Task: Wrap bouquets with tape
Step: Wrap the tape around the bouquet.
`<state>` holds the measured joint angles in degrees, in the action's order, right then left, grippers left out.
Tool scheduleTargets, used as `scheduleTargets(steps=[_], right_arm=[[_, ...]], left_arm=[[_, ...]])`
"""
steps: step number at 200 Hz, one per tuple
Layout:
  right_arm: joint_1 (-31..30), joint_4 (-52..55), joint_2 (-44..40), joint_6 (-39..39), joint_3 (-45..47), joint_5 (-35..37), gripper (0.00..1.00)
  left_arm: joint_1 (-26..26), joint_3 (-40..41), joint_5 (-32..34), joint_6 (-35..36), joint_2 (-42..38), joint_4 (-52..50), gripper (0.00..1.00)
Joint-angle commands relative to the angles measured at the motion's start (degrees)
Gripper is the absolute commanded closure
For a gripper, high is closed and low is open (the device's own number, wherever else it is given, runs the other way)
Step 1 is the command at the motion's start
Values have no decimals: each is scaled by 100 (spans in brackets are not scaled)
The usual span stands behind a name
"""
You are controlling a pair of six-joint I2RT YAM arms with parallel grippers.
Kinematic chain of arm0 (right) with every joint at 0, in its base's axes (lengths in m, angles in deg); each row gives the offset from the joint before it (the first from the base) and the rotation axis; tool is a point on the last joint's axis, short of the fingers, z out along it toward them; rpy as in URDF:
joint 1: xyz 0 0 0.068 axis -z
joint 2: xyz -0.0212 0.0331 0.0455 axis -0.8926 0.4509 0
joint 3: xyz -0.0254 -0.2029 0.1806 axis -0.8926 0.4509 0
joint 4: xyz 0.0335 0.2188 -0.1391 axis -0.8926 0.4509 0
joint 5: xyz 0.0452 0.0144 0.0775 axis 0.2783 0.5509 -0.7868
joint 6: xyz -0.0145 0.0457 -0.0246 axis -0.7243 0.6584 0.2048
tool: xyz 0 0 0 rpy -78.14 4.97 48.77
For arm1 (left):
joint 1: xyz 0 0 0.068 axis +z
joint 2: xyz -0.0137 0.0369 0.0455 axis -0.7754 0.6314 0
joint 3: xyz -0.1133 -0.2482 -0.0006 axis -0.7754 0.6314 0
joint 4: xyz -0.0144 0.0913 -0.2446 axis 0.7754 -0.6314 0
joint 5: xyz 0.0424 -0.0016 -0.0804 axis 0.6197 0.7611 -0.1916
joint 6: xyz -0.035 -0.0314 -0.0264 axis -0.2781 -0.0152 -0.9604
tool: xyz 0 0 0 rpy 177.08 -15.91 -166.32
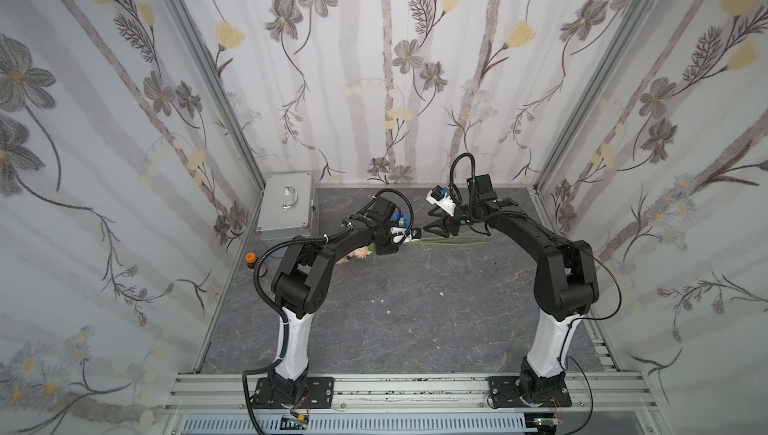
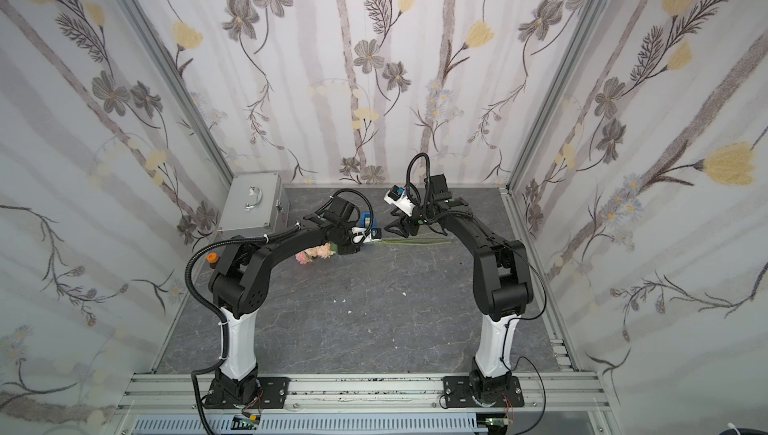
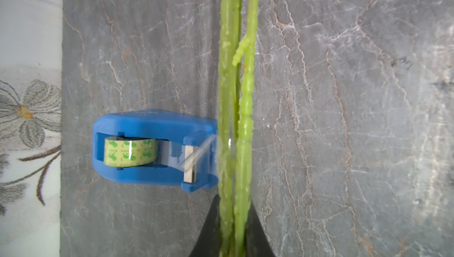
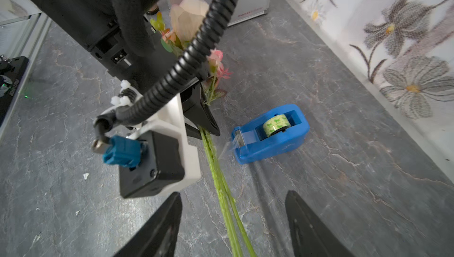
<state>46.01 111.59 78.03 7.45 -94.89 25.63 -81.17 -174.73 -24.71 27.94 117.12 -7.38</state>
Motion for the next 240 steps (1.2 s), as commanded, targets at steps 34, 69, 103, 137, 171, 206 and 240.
scheduleTargets(steps=[34,69,103,137,171,206,240], right_arm=[[-199,1376,772,-621,-919,271,31],[-248,1567,1002,-580,-1241,398,32],[-425,1780,1134,-542,-1243,668,32],[-577,1670,1201,-381,-1250,1019,33],[-617,1583,1310,-219,-1351,1335,40],[-629,1369,1302,-260,-1389,1493,73],[-636,1167,1248,-288,-1403,1901,100]], left_arm=[[1,387,60,323,-255,901,100],[-8,565,250,471,-360,1146,100],[-6,738,396,580,-555,1454,100],[-20,840,393,670,-698,1517,100],[-37,863,347,669,-729,1507,100],[-41,929,349,694,-768,1423,100],[-43,924,344,626,-795,1262,100]])
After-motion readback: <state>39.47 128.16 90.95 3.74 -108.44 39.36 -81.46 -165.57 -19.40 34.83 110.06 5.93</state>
